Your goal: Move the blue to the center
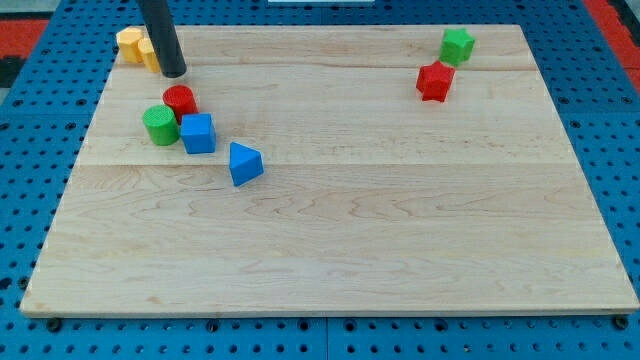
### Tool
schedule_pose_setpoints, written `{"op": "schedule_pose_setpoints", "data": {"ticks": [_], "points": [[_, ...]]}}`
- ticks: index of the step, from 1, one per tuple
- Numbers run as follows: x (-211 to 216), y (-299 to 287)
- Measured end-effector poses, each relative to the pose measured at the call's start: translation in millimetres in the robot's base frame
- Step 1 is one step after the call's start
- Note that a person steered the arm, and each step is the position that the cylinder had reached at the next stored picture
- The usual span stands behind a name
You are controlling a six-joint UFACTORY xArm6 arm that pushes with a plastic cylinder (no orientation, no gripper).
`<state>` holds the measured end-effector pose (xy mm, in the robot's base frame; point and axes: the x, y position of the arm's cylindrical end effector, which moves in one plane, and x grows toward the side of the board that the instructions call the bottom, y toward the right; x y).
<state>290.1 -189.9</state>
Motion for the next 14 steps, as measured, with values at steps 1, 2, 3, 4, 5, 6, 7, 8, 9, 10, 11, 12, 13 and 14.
{"op": "schedule_pose_setpoints", "data": {"ticks": [1,2,3,4,5,6,7,8,9,10,11,12,13,14], "points": [[0,22],[0,52],[0,52],[-3,52],[-3,52],[-3,52],[1,52],[-30,87],[-41,124],[12,66],[93,54],[137,69],[160,69],[154,98]]}}
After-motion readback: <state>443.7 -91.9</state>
